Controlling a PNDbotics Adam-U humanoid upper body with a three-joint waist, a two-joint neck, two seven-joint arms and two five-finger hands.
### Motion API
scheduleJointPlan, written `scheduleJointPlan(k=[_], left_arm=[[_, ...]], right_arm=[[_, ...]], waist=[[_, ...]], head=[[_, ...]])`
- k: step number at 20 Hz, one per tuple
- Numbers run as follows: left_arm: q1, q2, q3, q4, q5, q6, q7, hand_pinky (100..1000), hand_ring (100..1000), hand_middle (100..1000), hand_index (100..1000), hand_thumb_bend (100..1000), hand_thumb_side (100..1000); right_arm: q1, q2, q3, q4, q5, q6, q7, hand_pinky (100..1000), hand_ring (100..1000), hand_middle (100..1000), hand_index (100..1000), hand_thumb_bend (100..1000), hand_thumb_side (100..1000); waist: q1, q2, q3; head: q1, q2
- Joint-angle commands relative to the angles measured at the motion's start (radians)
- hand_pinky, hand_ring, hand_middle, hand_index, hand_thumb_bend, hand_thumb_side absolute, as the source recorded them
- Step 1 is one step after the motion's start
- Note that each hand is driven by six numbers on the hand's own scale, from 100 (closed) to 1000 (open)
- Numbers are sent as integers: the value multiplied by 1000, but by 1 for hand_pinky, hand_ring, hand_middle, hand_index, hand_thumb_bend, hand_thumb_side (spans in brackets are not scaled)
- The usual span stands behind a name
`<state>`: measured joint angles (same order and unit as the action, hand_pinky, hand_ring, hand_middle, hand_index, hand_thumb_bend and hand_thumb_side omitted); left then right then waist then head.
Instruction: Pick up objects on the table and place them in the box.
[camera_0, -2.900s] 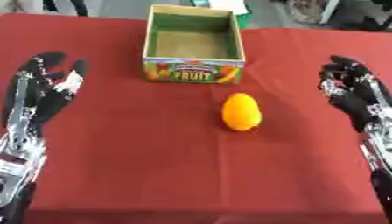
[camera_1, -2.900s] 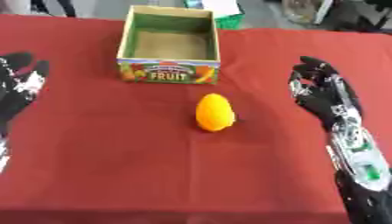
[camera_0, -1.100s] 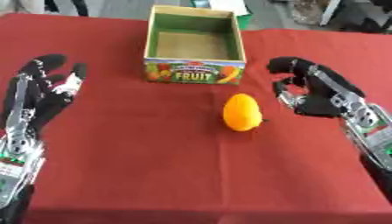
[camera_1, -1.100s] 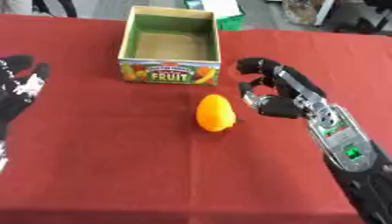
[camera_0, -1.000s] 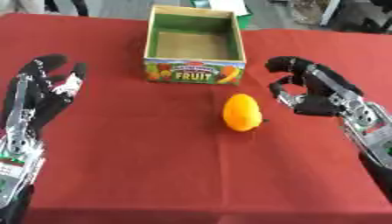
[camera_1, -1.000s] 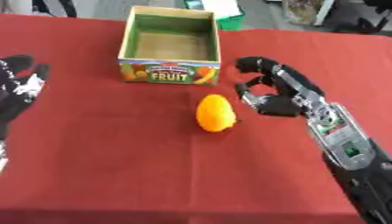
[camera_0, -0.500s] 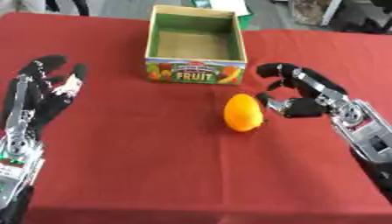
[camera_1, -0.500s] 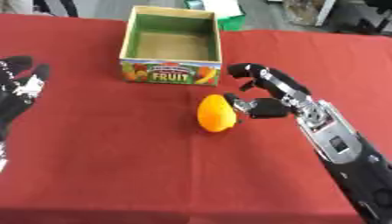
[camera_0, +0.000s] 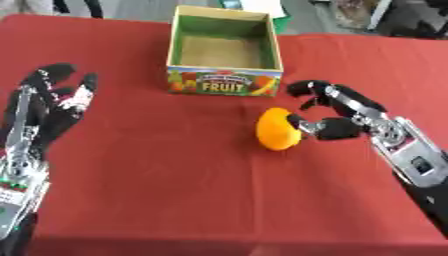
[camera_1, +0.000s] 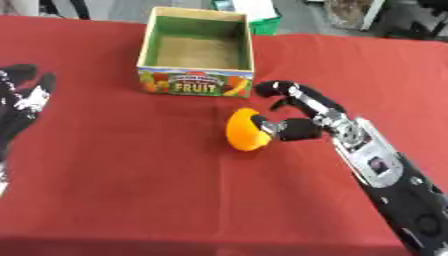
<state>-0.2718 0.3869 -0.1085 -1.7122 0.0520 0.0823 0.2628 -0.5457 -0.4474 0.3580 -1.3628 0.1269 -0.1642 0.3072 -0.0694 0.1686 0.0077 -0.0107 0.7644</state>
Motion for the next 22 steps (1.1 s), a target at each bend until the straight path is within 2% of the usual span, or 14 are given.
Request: scheduleJointPlan(k=[1, 10, 16, 22], left_arm=[[-12, 16, 1, -13, 1, -1, -3, 811, 862, 753, 695, 494, 386], [-11, 15, 0, -13, 1, -1, -4, 811, 862, 753, 695, 493, 387], [-11, 15, 0, -14, 2, -1, -4, 811, 862, 753, 695, 493, 386], [-11, 15, 0, -15, 2, 0, -4, 811, 862, 753, 695, 492, 387]], right_arm=[[-17, -14, 5, -15, 13, -9, 16, 751, 890, 827, 902, 258, 380], [-18, -4, 15, 0, 57, -14, 33, 754, 890, 828, 900, 264, 382], [-27, 11, 6, 59, 159, -18, 15, 756, 884, 829, 897, 283, 381], [-26, 15, 7, 73, 249, -44, 19, 760, 874, 821, 895, 298, 368]], waist=[[4, -14, 1], [5, -15, 0], [7, -14, 3], [7, -13, 0]], head=[[-1, 5], [-1, 5], [-2, 4], [-1, 5]])
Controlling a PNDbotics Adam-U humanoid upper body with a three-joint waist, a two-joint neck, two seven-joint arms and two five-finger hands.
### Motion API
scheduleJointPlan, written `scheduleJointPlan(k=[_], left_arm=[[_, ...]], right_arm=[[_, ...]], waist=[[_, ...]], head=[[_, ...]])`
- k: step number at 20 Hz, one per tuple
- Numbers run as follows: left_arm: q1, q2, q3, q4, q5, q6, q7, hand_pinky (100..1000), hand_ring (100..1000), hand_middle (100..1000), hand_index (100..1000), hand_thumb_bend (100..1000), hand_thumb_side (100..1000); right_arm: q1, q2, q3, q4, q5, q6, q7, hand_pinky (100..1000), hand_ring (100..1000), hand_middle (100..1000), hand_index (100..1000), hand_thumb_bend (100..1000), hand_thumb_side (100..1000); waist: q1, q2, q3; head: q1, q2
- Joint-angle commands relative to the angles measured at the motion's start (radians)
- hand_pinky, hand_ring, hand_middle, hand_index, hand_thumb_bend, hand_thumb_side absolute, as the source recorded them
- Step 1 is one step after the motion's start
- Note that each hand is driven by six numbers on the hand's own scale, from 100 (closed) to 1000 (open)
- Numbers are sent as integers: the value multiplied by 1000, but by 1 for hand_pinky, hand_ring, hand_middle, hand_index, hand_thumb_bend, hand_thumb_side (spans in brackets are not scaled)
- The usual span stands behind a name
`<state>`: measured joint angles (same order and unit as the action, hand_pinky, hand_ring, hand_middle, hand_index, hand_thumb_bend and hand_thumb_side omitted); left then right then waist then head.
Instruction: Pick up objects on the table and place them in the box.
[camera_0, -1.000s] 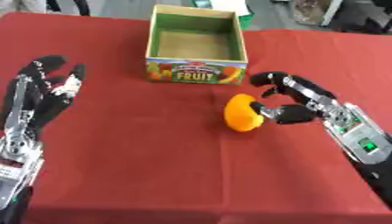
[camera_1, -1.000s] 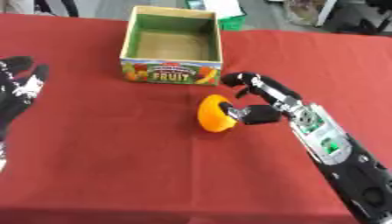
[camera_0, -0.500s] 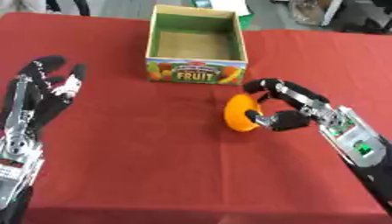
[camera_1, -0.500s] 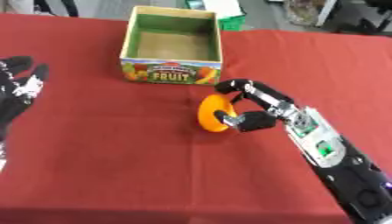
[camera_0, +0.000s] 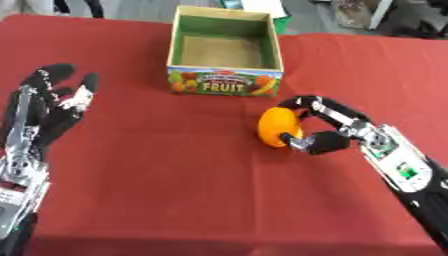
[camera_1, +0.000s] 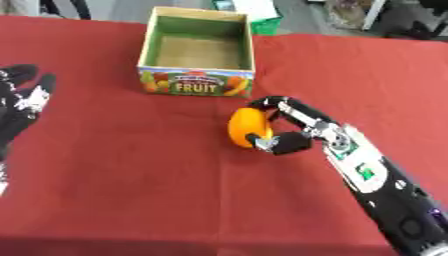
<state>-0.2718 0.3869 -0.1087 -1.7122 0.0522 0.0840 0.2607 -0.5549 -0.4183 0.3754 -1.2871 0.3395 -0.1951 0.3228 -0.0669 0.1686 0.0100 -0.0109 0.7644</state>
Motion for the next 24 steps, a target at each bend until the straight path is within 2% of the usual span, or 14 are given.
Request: scheduleJointPlan(k=[1, 4, 5, 6, 7, 9, 13, 18, 24], left_arm=[[-11, 14, 0, -14, 2, -2, -2, 811, 862, 753, 695, 491, 387], [-10, 14, 0, -14, 2, -2, -2, 811, 862, 753, 695, 492, 387], [-10, 14, 0, -14, 2, -2, -2, 811, 862, 753, 695, 492, 387], [-10, 14, 0, -14, 2, -2, -2, 811, 862, 753, 695, 492, 387], [-10, 14, 0, -14, 2, -2, -2, 810, 862, 753, 695, 491, 387], [-10, 14, 0, -14, 2, -2, -1, 811, 862, 753, 695, 491, 387], [-10, 14, 0, -14, 3, -2, -1, 811, 862, 753, 695, 490, 387], [-9, 14, 1, -14, 3, -2, 0, 811, 862, 753, 694, 489, 387], [-8, 14, -2, -13, 5, -1, -3, 811, 862, 753, 694, 489, 387]], right_arm=[[-17, -14, -10, -4, 53, -18, 6, 759, 868, 810, 890, 292, 349], [-18, -15, -15, -7, 99, -26, -2, 726, 804, 729, 826, 209, 194], [-18, -14, -19, -8, 113, -24, -15, 704, 774, 661, 774, 155, 100], [-19, -14, -24, -9, 125, -18, -36, 689, 754, 612, 729, 113, 100], [-19, -14, -29, -9, 136, -10, -63, 660, 727, 532, 644, 100, 100], [-21, -12, -36, -10, 149, 10, -132, 629, 696, 448, 533, 100, 100], [-23, -11, -41, -12, 141, 48, -264, 590, 649, 339, 415, 100, 100], [-30, -23, -47, -42, 86, 74, -350, 581, 634, 305, 383, 100, 100], [-89, -69, -70, -109, 32, 99, -358, 588, 636, 310, 387, 100, 100]], waist=[[5, -13, -2], [4, -13, -3], [5, -13, -3], [5, -13, -4], [5, -13, -4], [6, -14, -4], [6, -15, -4], [4, -17, -5], [2, -21, 1]], head=[[-1, 5], [0, 6], [0, 6], [0, 6], [0, 6], [-1, 6], [0, 5], [1, 5], [2, 4]])
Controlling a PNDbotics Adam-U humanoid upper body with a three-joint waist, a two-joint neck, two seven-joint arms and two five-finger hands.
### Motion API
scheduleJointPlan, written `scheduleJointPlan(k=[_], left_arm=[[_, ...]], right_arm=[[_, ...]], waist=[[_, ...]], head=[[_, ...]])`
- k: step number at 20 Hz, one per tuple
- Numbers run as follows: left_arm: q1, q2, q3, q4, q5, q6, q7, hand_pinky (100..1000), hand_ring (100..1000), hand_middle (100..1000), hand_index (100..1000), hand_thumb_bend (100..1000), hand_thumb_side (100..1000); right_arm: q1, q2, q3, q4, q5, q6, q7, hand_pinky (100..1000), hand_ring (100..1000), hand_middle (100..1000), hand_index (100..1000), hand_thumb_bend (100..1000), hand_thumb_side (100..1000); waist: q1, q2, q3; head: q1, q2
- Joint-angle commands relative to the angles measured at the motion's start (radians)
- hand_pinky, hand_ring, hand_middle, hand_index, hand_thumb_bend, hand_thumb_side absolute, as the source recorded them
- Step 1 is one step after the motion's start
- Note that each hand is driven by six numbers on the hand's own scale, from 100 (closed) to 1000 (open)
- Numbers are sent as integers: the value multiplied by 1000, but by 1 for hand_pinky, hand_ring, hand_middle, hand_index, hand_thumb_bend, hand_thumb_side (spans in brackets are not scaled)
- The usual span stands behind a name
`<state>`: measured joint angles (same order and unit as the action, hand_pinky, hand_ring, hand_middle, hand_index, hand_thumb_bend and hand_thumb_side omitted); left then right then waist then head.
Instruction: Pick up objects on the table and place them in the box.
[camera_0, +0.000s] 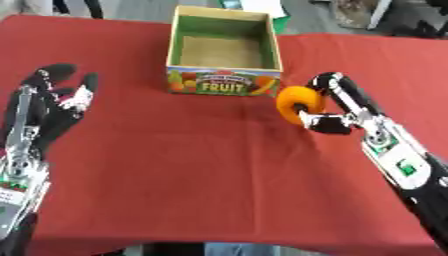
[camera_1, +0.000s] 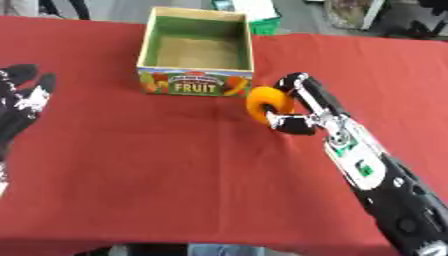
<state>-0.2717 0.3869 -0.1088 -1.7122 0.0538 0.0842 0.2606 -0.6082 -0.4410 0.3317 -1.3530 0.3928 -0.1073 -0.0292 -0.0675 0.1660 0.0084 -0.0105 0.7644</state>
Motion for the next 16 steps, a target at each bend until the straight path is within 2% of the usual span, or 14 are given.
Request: scheduleJointPlan(k=[1, 8, 12, 16], left_arm=[[-8, 14, -3, -13, 3, -1, -4, 811, 861, 753, 694, 489, 387], [-23, 5, -20, -13, 5, 1, -21, 811, 861, 752, 694, 489, 386], [-38, -7, -38, -12, 8, 1, -37, 811, 861, 753, 694, 488, 387], [-69, -29, -63, -14, 10, 2, -62, 811, 861, 753, 694, 489, 387]], right_arm=[[-49, -53, -34, -46, -24, 16, -7, 588, 635, 310, 387, 100, 100], [-175, -89, -101, 5, -27, 48, -39, 590, 631, 312, 390, 100, 100], [-259, -74, -134, 96, -5, 46, -56, 594, 632, 318, 401, 100, 100], [-333, -42, -173, 214, 55, 21, -74, 597, 635, 325, 409, 100, 100]], waist=[[3, -19, 5], [5, -21, 50], [8, -19, 82], [8, -15, 125]], head=[[1, 3], [-10, -9], [-26, -15], [-62, -28]])
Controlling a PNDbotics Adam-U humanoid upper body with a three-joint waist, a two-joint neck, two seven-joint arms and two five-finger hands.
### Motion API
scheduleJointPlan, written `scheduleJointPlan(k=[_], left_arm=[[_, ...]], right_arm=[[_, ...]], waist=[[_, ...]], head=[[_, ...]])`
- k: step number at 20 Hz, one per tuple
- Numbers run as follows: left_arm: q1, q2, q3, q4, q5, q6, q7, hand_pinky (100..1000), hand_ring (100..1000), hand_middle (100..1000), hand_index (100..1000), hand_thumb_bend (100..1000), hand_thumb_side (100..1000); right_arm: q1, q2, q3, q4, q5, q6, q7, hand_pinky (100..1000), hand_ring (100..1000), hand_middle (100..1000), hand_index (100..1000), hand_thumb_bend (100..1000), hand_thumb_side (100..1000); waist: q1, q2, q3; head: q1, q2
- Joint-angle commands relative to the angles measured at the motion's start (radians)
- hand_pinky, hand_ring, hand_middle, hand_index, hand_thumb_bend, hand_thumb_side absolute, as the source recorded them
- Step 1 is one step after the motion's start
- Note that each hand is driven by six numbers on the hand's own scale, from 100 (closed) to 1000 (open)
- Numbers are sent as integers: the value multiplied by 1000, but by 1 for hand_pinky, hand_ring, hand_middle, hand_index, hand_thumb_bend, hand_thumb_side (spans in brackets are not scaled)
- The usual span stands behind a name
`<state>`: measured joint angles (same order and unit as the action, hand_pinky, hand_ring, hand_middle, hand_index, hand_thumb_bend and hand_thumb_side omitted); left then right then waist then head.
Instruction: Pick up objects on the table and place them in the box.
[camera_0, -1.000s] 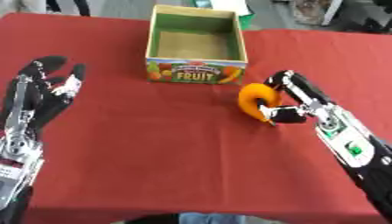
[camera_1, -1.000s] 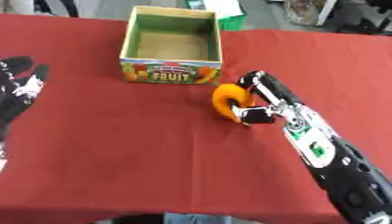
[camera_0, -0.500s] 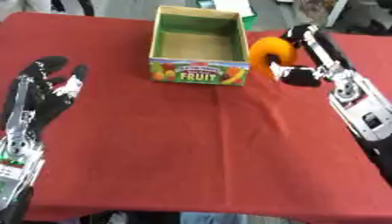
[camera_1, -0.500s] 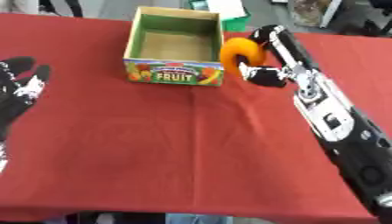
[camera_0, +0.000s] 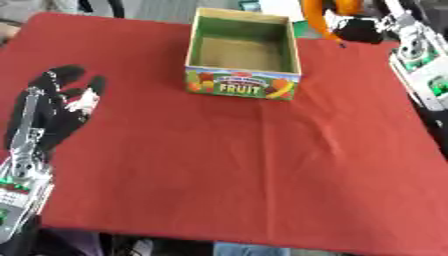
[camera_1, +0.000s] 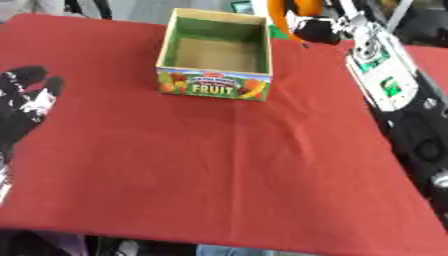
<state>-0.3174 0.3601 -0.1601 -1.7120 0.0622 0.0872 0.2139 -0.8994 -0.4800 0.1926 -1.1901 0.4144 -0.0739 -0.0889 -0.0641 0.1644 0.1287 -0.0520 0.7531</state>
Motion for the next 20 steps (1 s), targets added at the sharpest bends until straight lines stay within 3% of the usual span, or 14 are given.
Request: scheduleJointPlan(k=[1, 8, 20], left_arm=[[-31, -8, -19, -14, 3, -2, -23, 811, 861, 753, 694, 488, 387], [-65, -26, -52, -21, 6, 2, -60, 811, 862, 753, 695, 486, 387], [-85, -34, -77, -25, 8, 8, -86, 810, 863, 754, 695, 483, 388]], right_arm=[[-56, 6, -45, 81, 50, -19, -21, 598, 636, 327, 411, 100, 100], [-105, 69, -109, 264, 124, -51, -72, 605, 653, 357, 445, 100, 100], [-155, 165, -155, 486, 272, -71, -118, 626, 678, 404, 495, 100, 100]], waist=[[4, -12, 16], [3, -1, 73], [6, 8, 108]], head=[[-30, -20], [-79, -29], [-102, -25]])
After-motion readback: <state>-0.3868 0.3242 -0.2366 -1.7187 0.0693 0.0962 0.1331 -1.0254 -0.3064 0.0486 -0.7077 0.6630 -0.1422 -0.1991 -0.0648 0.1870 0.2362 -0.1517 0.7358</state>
